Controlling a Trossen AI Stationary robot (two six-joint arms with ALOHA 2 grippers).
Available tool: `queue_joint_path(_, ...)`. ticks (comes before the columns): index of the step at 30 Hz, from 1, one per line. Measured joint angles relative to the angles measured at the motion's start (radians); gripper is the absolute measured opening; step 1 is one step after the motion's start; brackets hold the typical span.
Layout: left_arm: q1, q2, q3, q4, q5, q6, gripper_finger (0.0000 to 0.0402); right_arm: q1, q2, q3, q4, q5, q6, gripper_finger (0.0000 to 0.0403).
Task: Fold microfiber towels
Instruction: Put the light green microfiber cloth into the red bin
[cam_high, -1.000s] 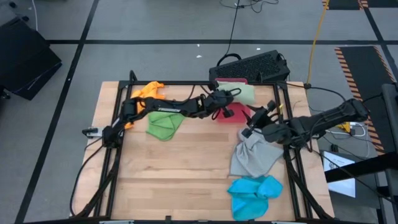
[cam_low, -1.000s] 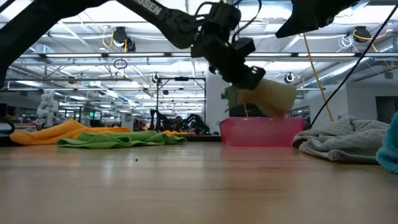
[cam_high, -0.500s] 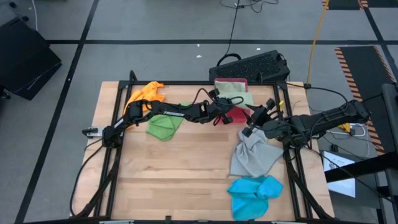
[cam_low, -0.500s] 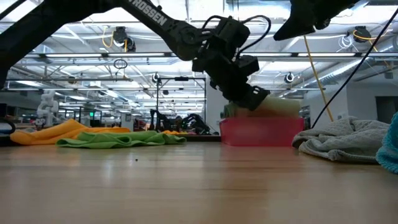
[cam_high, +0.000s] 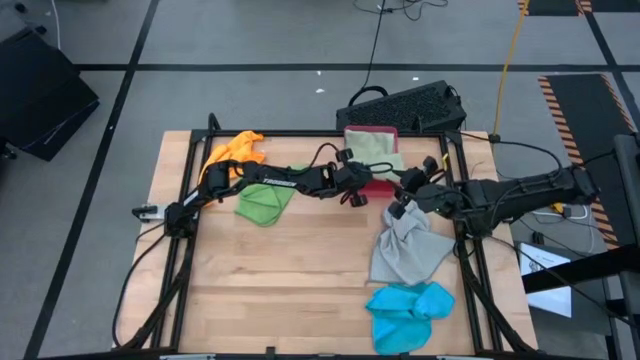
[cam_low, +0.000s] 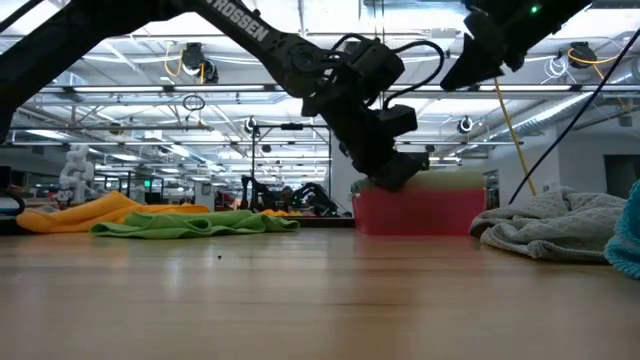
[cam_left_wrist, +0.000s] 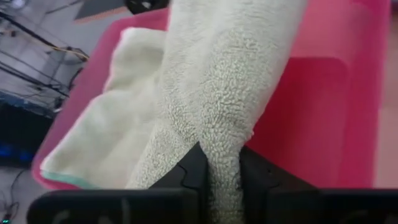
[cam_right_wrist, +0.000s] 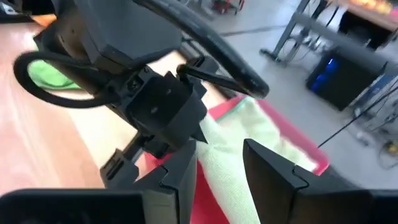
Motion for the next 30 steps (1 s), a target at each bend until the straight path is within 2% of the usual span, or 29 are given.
queue_joint_path(4, 0.003, 0.0, 0.0, -0.011, 0.037, 0.009, 0.008, -0.082, 0.013, -0.033, -0.001, -0.165, 0.032, 0.0112)
queue_joint_path(9, 0.004, -0.001, 0.0, -0.014, 0.044, 0.018, 0.0128, -0.206, 0.066, -0.072, -0.003, -0.343, 0.062, 0.0069)
queue_joint_path(16, 0.004, -0.035, 0.0, -0.091, 0.045, 0.021, 0.0181, -0.307, 0.097, -0.095, 0.0, -0.353, 0.054, 0.0015)
queue_joint_path(20, 0.004, -0.07, 0.0, -0.146, 0.062, 0.022, 0.0188, -0.351, 0.097, -0.097, -0.006, -0.348, 0.048, 0.0009)
queue_joint_path(25, 0.004, -0.136, 0.0, -0.235, 0.151, 0.018, 0.0189, -0.38, 0.097, -0.097, -0.07, -0.302, 0.073, 0.0008)
queue_joint_path(30, 0.004, -0.201, 0.0, -0.397, 0.18, -0.022, 0.0189, -0.42, 0.104, -0.127, -0.035, -0.413, 0.073, 0.0008)
